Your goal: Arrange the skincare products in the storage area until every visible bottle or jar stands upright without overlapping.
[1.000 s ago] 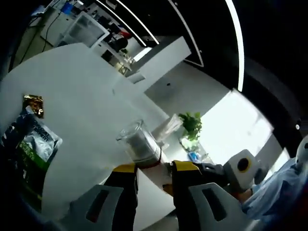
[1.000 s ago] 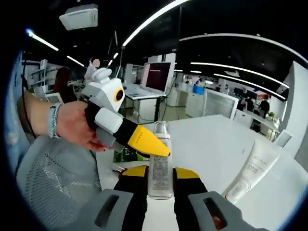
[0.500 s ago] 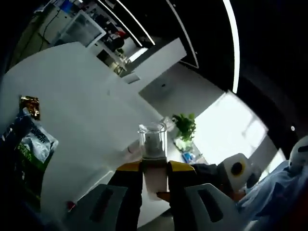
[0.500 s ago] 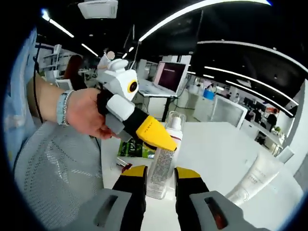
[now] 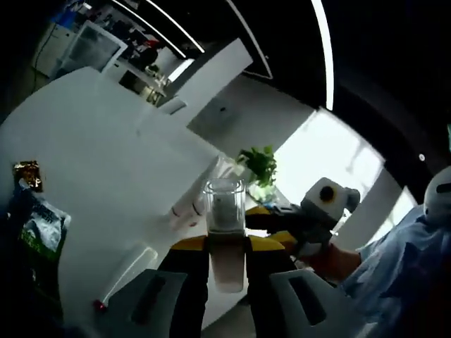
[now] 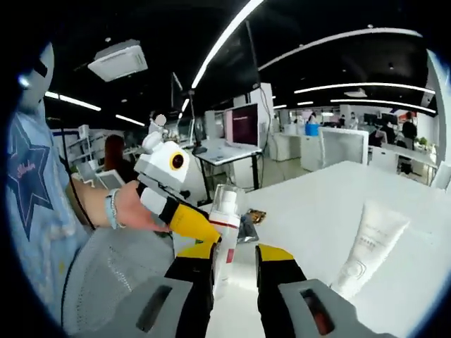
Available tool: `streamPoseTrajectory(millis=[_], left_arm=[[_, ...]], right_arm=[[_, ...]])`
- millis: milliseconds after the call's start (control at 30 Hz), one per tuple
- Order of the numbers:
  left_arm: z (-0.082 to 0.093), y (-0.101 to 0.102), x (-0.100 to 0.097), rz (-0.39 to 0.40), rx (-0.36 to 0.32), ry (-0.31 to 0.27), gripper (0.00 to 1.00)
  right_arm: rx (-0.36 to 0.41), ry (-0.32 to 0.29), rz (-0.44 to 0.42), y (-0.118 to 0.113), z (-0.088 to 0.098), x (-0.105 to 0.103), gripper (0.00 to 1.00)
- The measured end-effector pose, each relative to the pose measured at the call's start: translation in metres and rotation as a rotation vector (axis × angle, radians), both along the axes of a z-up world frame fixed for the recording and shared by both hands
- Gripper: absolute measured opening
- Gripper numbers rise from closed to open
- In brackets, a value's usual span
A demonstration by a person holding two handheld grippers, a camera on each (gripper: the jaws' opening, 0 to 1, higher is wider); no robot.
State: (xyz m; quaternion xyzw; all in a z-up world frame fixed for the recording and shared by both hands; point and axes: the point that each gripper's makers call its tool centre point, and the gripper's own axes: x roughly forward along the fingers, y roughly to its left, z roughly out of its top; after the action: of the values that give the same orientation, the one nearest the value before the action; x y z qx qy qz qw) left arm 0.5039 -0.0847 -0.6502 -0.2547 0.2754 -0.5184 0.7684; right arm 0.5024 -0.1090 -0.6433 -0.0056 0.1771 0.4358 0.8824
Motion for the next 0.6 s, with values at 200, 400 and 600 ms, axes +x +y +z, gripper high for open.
streamPoseTrajectory(millis=[200, 400, 600], left_arm=[[-0.002, -0.003, -0.005, -0.036, 0.019, -0.002, 0.16], [-0.002, -0.016, -0.028, -0.17, 0.039, -0.04, 0.16], [0.0, -0.026, -0.048, -0.27, 0.066, -0.115, 0.16]], right_arm=[[0.306, 0.106, 0.039, -0.004, 0.033, -0.004, 0.13], [0.353, 0.156, 0.091, 0.005, 0.035, -0.01, 0.24], [0.351, 0.238, 0.195, 0.019, 0.028, -0.029, 0.21]])
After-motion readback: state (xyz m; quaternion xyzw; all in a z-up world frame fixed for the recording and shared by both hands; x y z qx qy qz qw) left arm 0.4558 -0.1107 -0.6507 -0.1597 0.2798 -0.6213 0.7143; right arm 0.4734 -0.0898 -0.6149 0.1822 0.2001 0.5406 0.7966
